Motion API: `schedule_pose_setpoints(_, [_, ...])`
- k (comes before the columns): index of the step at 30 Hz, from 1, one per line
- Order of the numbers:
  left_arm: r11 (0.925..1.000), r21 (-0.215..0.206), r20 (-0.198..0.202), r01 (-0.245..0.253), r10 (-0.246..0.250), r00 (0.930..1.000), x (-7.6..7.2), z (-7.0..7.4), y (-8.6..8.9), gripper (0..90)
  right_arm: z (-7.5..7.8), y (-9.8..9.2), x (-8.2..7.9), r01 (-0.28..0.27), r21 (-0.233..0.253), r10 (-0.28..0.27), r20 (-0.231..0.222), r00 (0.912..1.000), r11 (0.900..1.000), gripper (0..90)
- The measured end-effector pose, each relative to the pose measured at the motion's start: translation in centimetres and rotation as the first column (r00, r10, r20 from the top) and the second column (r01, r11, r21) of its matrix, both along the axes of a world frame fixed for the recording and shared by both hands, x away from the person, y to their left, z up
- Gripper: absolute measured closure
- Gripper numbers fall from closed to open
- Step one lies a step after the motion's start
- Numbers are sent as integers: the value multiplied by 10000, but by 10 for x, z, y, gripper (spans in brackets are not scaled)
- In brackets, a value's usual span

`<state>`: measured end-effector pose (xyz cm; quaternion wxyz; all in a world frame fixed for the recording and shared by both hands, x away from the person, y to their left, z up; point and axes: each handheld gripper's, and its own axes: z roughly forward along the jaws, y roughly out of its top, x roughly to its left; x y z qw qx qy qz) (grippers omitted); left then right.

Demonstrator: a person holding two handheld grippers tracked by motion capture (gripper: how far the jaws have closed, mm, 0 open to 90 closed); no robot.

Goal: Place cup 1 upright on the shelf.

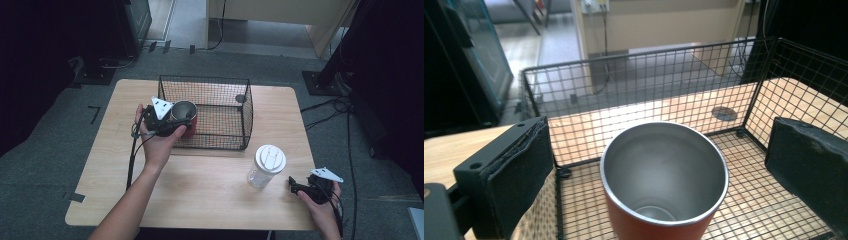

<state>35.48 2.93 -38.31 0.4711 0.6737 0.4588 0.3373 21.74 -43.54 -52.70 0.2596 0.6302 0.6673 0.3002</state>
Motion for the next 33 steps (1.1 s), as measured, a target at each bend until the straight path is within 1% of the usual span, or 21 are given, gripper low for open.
schedule_pose_setpoints(8, [9999,-124,102,-27,29,9999,-19,-3,16,0,0,0,0,5,1,-5,-2,10000,10000,69])
schedule_pose_setpoints(10, [10000,-56,184,-81,82,9998,-25,-5,20,0,0,0,0,-3,-4,3,-2,10000,10000,69])
schedule_pose_setpoints(12, [9999,108,235,-88,85,9997,-29,-7,22,0,0,0,0,0,-4,0,-2,10000,10000,69])
schedule_pose_setpoints(15, [9998,208,212,-35,30,9998,-35,-13,27,0,0,0,0,0,-7,0,-1,10000,10000,69])
schedule_pose_setpoints(18, [9998,177,124,-46,44,9999,-41,-17,35,0,0,0,0,2,-4,-2,-3,10000,10000,69])
schedule_pose_setpoints(24, [9997,102,-18,-244,244,9997,-55,-29,50,0,0,0,0,2,-8,-2,2,10000,10000,69])
schedule_pose_setpoints(27, [9992,216,-102,-335,337,9994,-62,-37,58,0,0,0,0,2,-9,-2,2,10000,10000,69])
schedule_pose_setpoints(33, [9981,180,-369,-585,591,9976,-73,-49,74,0,0,0,0,2,-20,-2,-2,10000,10000,69])
